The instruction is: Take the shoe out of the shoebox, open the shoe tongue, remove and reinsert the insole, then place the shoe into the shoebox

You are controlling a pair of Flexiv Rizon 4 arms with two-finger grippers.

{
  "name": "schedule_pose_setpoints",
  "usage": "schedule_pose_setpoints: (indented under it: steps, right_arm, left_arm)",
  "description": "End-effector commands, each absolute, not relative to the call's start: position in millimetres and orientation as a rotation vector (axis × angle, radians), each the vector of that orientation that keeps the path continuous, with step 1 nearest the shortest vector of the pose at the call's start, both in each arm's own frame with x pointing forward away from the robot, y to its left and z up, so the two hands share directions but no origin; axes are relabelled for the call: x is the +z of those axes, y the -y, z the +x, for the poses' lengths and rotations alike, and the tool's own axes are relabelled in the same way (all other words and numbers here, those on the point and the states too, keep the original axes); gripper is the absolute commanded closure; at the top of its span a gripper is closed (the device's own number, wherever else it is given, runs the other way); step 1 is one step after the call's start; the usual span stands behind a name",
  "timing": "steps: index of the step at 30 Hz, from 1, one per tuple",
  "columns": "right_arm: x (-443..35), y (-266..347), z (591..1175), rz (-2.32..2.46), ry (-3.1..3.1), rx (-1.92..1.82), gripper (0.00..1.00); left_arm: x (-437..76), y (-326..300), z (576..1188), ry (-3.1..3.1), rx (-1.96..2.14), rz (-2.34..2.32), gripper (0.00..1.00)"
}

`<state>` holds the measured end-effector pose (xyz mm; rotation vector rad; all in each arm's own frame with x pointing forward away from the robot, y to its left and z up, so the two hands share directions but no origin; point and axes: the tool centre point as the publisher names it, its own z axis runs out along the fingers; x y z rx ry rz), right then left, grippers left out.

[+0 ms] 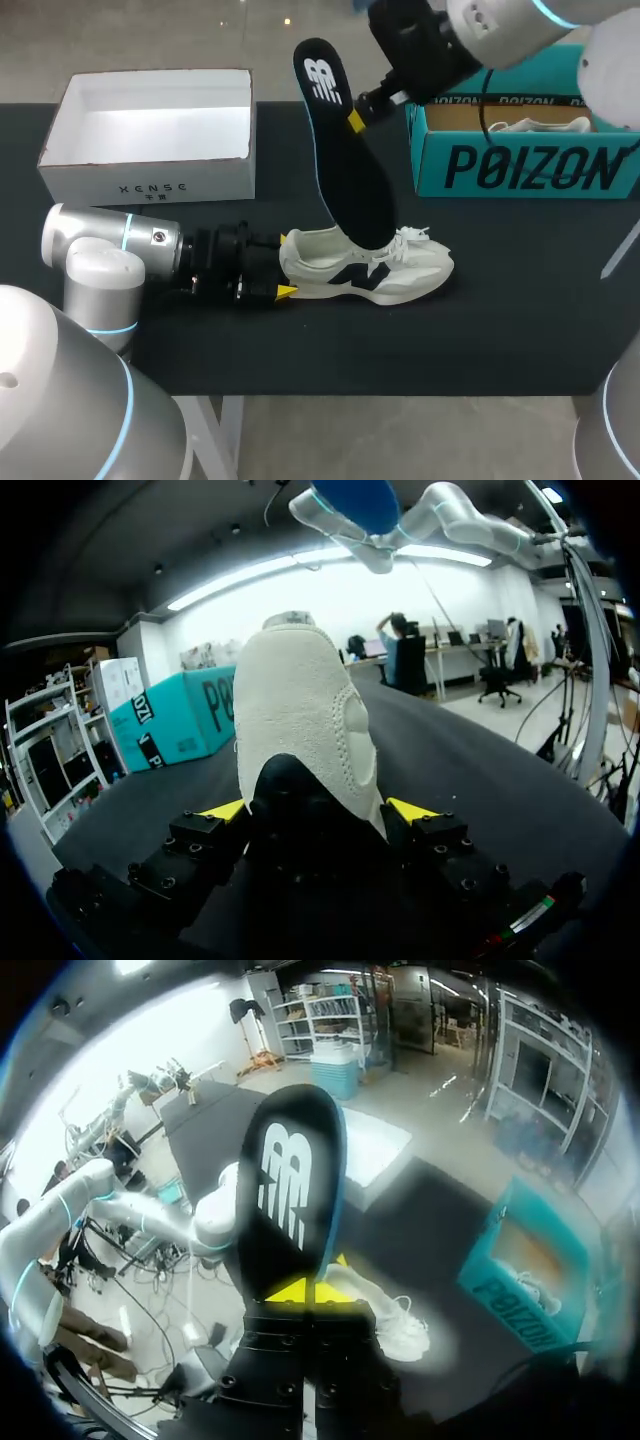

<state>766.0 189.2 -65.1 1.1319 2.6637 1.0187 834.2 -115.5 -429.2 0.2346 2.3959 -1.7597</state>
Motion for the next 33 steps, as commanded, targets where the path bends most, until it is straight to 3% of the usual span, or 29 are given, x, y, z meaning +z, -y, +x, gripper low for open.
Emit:
schedule_pose_setpoints:
  steps: [1, 12, 33]
  right_arm:
    - [-66, -168, 747, 1.125, -2.601, 1.096, 1.00]
    - [-64, -169, 747, 1.133, -2.603, 1.083, 1.00]
    - [-16, -147, 667, 1.382, -2.463, 1.021, 1.00]
  left_arm:
    - [-432, 116, 833, -2.393, -1.758, 0.233, 1.00]
    - [-432, 116, 833, -2.393, -1.758, 0.233, 1.00]
    - [-432, 116, 833, -2.393, -1.758, 0.233, 1.00]
